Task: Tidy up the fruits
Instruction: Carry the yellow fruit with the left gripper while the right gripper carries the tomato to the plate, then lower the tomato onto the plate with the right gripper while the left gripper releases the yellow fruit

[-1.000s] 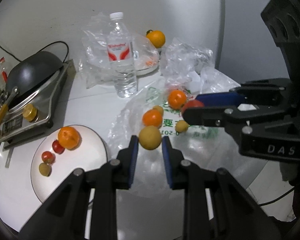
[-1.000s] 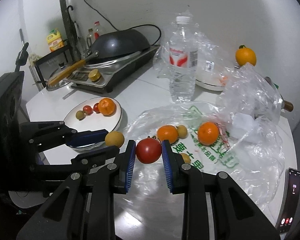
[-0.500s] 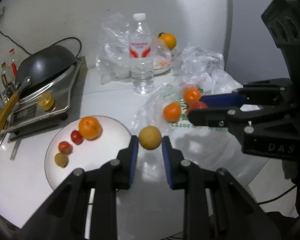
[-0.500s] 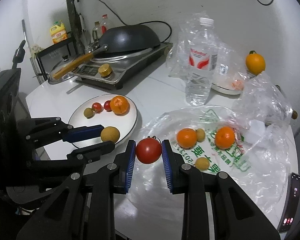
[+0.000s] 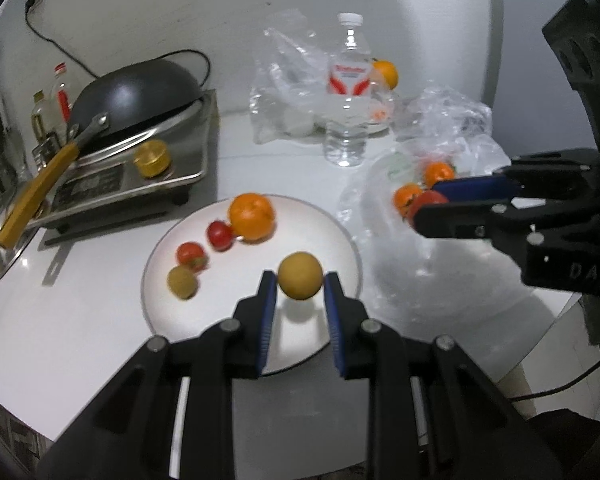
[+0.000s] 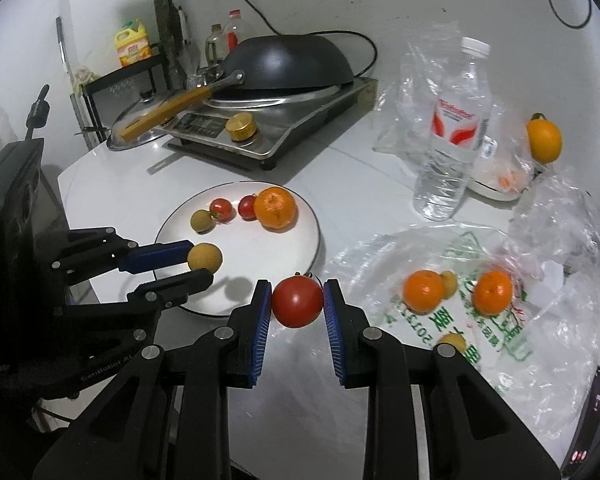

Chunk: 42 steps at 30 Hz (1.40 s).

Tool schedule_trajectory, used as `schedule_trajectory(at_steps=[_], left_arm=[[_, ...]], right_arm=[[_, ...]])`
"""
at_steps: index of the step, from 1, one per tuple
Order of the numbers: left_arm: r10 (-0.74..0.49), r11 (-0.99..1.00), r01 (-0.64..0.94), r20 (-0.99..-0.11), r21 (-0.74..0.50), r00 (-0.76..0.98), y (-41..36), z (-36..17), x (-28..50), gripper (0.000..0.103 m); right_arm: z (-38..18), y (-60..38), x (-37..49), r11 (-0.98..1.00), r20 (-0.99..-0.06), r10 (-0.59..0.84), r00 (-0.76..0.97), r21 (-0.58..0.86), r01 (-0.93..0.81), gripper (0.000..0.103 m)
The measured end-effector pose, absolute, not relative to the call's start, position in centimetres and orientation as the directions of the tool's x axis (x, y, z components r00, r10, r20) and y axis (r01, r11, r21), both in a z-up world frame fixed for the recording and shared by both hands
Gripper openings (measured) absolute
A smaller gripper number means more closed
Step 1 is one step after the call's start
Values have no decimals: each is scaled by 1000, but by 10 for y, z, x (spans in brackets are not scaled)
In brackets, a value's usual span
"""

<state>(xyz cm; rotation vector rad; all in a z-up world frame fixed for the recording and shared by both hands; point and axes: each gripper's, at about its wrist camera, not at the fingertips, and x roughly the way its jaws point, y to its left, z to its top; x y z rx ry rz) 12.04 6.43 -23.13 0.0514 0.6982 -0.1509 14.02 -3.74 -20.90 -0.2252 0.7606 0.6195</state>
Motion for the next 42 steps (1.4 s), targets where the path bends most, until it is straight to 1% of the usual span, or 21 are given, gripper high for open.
schedule_trajectory(at_steps=[5, 13, 23, 37, 42], left_arm=[[-89, 992, 122, -648, 7, 756, 84, -237, 120, 25], [2, 995, 67, -661, 79, 751, 109, -248, 124, 25], [77, 984, 56, -687, 169, 722, 116, -266, 140, 25], [47, 988, 70, -699, 138, 713, 122, -269, 143, 26], [20, 991, 76, -684, 110, 729, 126, -264, 140, 26]], right_arm=[[-215, -21, 144, 791, -712, 447, 541, 31, -611, 28], [-225, 2, 152, 771, -723, 466, 510, 48, -636, 28], [-237, 23, 168, 758, -741, 470, 480, 60, -650, 29], [-248, 44, 184, 746, -758, 467, 454, 63, -663, 28], [-250, 51, 188, 743, -763, 464, 449, 60, -666, 28]])
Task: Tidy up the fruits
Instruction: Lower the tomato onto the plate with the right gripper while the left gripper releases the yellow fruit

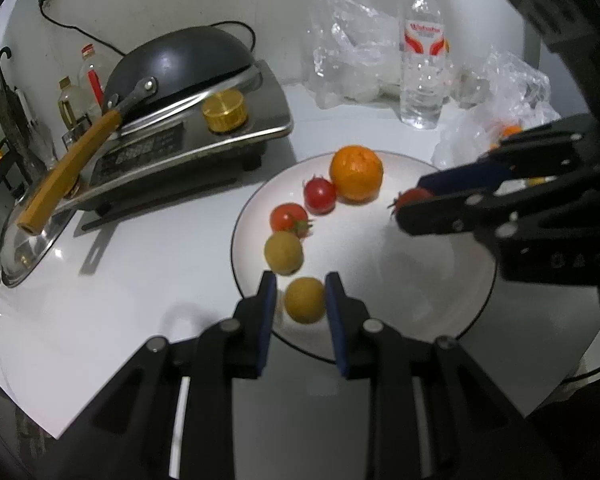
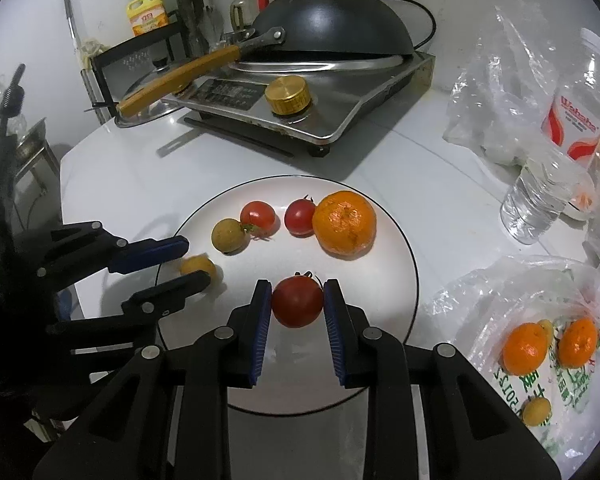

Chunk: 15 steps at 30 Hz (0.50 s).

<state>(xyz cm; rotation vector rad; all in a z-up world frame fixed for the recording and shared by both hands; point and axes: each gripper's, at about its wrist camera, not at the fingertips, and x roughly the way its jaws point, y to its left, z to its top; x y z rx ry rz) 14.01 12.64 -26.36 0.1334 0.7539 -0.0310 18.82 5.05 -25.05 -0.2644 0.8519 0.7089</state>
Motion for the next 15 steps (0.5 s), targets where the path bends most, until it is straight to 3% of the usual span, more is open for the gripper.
schedule_trajectory(at_steps=[15], left_arm=[[-21, 999, 44, -641, 19, 767, 152, -253, 139, 26]], right_arm=[[-259, 82, 205, 728, -772, 465, 433, 55, -683, 28]])
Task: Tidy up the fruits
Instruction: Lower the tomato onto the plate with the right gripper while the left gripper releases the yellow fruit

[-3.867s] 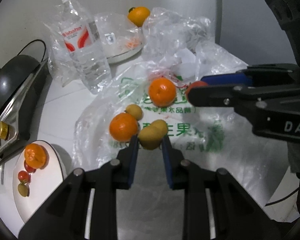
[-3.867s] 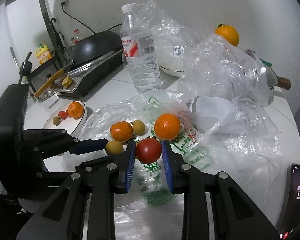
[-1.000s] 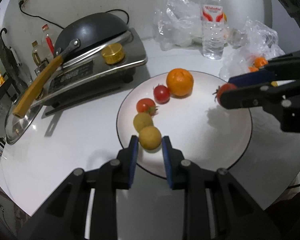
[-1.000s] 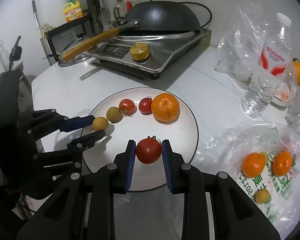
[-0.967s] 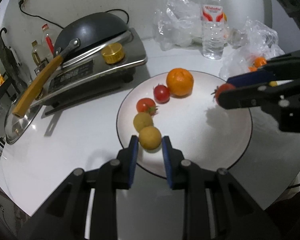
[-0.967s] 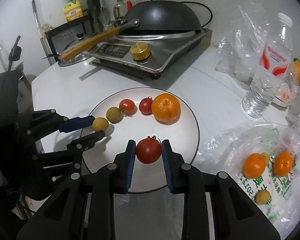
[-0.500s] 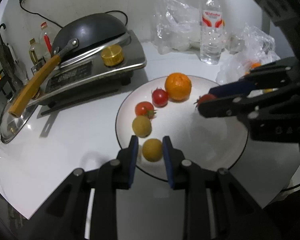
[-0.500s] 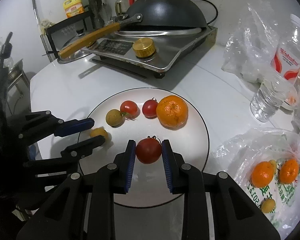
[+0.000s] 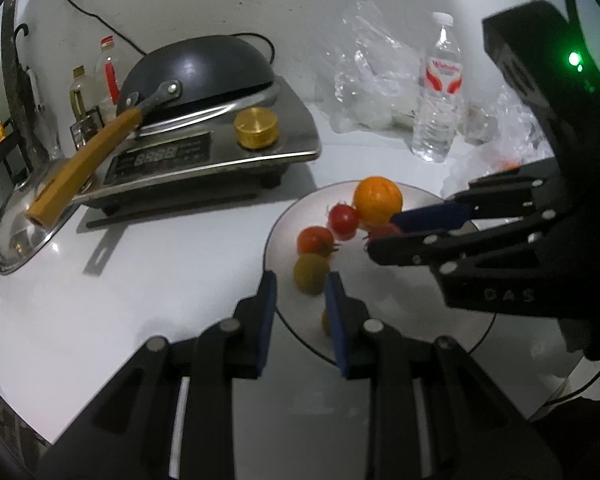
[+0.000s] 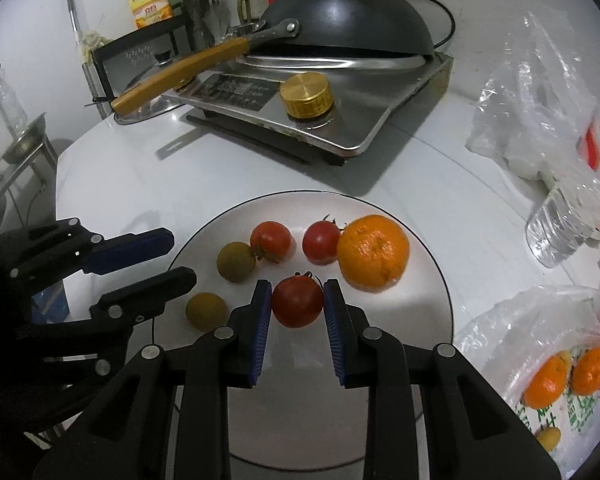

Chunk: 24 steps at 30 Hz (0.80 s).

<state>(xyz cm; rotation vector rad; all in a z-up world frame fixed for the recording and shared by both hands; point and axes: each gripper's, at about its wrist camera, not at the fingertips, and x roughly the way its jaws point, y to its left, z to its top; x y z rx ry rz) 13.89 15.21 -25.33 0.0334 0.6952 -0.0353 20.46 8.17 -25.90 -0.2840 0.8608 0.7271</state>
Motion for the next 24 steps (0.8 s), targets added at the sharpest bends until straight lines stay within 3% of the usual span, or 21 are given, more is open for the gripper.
schedule_trajectory(at_steps=[24], left_arm=[[-33, 999, 21, -627, -27, 778, 175, -256, 136, 26]], right_arm=[[-271, 101, 217, 744, -786, 437, 437, 43, -667, 29]])
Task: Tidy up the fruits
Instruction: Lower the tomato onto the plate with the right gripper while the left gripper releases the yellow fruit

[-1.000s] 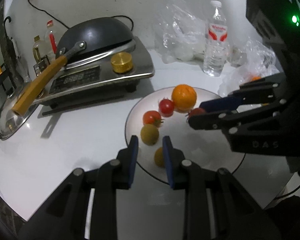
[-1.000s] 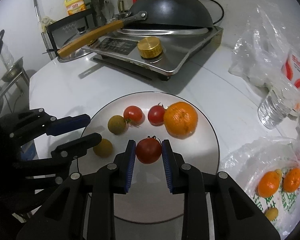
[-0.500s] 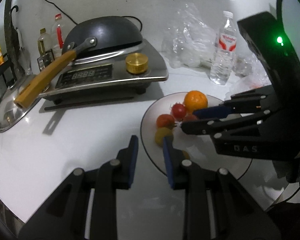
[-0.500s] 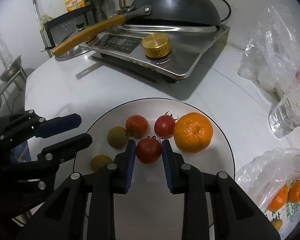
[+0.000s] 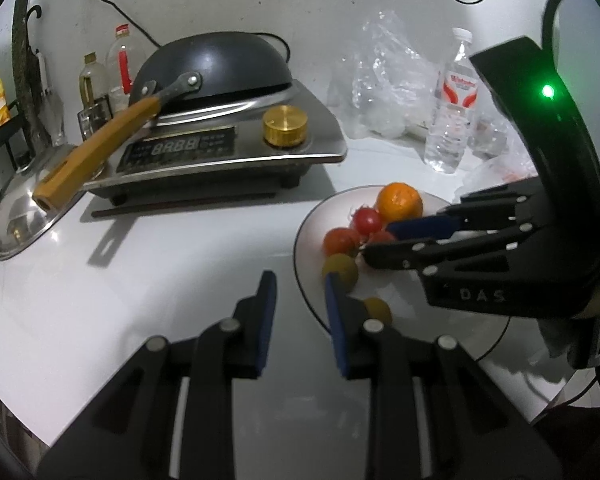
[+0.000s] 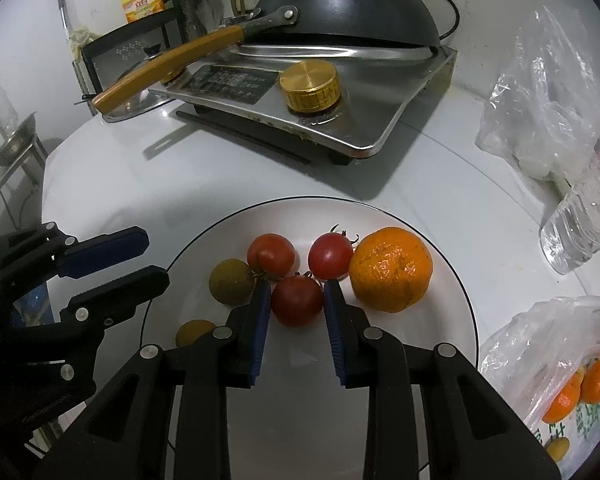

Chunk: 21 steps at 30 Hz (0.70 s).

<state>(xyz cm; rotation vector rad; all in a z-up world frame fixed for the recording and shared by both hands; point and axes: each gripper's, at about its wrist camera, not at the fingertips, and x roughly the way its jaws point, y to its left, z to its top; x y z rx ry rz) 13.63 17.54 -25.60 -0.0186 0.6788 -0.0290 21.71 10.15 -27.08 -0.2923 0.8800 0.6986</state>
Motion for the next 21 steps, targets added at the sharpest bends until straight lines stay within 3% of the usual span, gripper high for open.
schedule_trajectory(at_steps=[5, 21], left_arm=[[-26, 1000, 18, -624, -19, 781, 174, -253, 133, 26], [-23, 999, 31, -599, 4, 800, 157, -235, 119, 26]], right_arm=[[-266, 99, 215, 747, -781, 438, 446, 40, -664, 38], [-246, 82, 192, 750, -756, 447, 478, 25, -661, 38]])
